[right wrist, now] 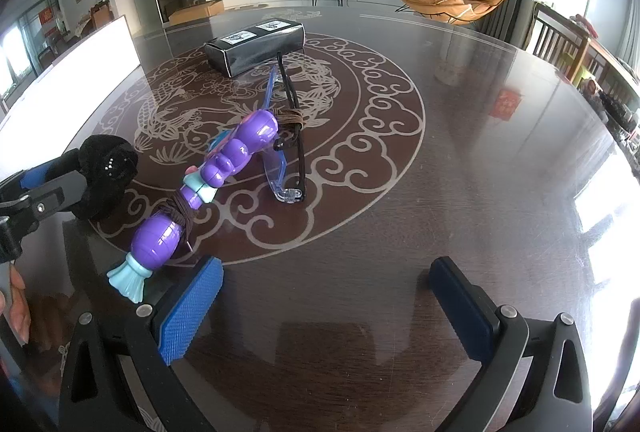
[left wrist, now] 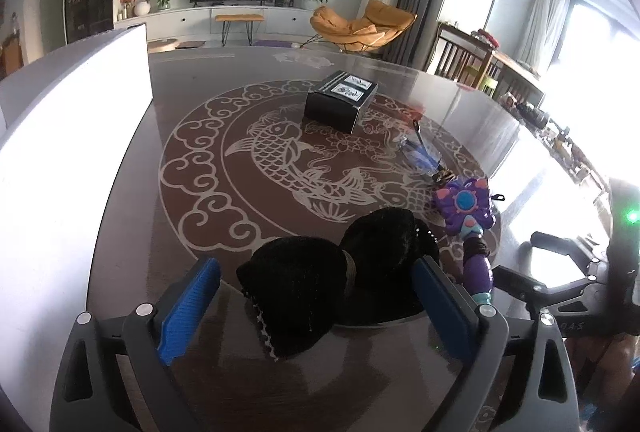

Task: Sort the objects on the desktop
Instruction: 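Lower the left tool onto the black knit glove and grasp it, then lift the black glove in the left gripper and hold it raised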

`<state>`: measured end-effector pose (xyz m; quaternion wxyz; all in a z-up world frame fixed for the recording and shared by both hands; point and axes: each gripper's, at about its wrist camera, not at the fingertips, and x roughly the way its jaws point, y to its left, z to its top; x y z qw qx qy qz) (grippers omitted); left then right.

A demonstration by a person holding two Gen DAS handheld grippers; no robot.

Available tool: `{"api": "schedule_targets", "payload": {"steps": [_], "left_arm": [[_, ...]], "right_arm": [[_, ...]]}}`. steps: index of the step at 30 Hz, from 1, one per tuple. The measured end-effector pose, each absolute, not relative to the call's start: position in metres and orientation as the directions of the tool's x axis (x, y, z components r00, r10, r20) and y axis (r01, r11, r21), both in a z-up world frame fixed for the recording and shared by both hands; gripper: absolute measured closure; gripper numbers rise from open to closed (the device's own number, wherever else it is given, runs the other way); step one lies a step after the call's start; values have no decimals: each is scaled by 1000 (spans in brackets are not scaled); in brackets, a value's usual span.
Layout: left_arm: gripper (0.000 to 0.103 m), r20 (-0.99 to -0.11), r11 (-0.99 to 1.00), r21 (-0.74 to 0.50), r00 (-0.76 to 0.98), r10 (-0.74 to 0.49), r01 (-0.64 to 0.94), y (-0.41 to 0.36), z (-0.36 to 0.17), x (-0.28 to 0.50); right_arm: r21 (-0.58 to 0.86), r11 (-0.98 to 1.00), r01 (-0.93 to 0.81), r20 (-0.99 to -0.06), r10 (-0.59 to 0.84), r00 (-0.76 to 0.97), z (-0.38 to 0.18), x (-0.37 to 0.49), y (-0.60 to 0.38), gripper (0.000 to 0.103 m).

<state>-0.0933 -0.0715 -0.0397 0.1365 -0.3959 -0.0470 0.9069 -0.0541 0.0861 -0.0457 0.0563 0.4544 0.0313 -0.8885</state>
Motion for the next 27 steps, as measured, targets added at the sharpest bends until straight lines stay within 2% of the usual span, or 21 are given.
{"api": "schedule_targets", "payload": {"steps": [6, 9, 13, 19, 27], "left_arm": [[5, -700, -953, -198, -647, 301, -228, -71, -38, -80], [5, -715, -926, -182, -603, 355, -330, -61, -34, -73], [5, -774, -916, -9, -576, 261, -402, -39, -32, -82], [5, -812, -920, 59, -555, 182, -388, -25, -27, -101], [5, -842, -826, 290, -540, 21, -484, -2, -28, -82]], "right_arm": [[-2, -992, 128, -811, -74, -581, -45, -54, 86, 0], [-4, -992, 128, -811, -72, -581, -45, -53, 86, 0], [-3, -992, 128, -811, -73, -581, -45, -53, 86, 0], [0, -992, 128, -810, -75, -581, -45, -53, 87, 0], [12, -992, 128, -808, -85, -583, -46, -53, 88, 0]]}}
